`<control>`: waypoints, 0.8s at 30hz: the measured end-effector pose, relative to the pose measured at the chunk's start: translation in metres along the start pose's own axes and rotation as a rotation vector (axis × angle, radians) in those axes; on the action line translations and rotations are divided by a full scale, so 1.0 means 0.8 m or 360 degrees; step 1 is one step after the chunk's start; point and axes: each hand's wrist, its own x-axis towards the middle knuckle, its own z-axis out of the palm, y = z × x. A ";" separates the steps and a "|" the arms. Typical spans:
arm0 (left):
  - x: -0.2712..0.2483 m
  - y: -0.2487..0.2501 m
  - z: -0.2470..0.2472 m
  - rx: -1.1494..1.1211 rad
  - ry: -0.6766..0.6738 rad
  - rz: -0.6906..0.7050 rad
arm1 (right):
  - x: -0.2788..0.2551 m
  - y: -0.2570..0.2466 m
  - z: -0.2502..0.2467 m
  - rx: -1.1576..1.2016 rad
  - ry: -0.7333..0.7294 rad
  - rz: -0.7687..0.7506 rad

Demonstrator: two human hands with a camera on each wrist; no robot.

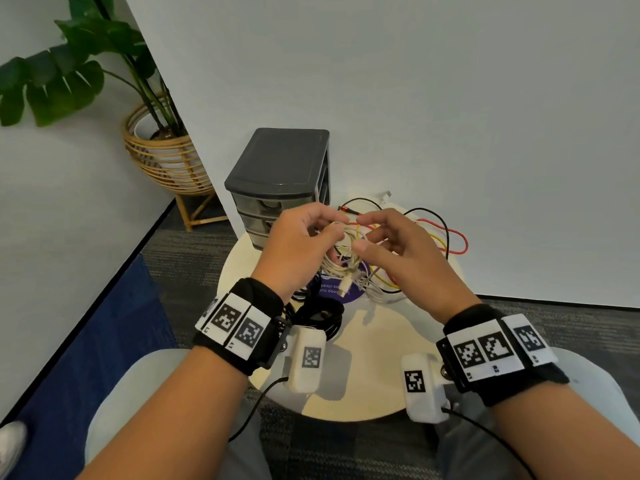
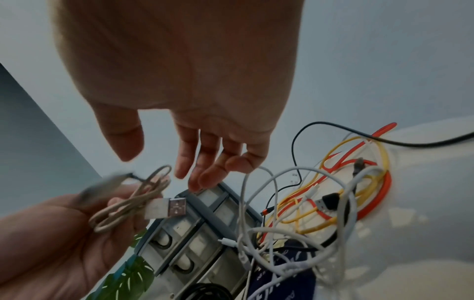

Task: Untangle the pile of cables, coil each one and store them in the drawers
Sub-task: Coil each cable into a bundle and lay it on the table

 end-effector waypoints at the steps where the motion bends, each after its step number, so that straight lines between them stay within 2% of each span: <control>1: -0.002 -0.001 0.004 0.0010 -0.0022 0.0009 | 0.001 -0.001 0.002 -0.0026 0.0001 -0.0001; 4: -0.004 -0.003 0.010 -0.0052 -0.0040 -0.0031 | 0.001 0.001 0.005 0.0062 0.0007 0.0074; 6: -0.004 -0.002 0.009 -0.0236 -0.0089 -0.0103 | 0.002 0.002 0.003 0.0224 0.0058 0.0165; 9: -0.007 0.000 0.007 -0.0477 -0.0345 -0.0201 | 0.006 0.003 -0.003 0.0528 0.0156 0.0342; 12: -0.008 -0.002 0.009 -0.0435 -0.0501 -0.0167 | 0.008 0.005 -0.008 0.0735 0.0238 0.0513; 16: -0.005 -0.007 0.013 -0.0358 -0.0478 -0.0139 | 0.008 0.004 -0.010 0.0940 0.0293 0.0635; 24: -0.011 -0.004 0.020 -0.0410 -0.0497 -0.0106 | 0.008 0.001 -0.013 0.1129 0.0191 0.0715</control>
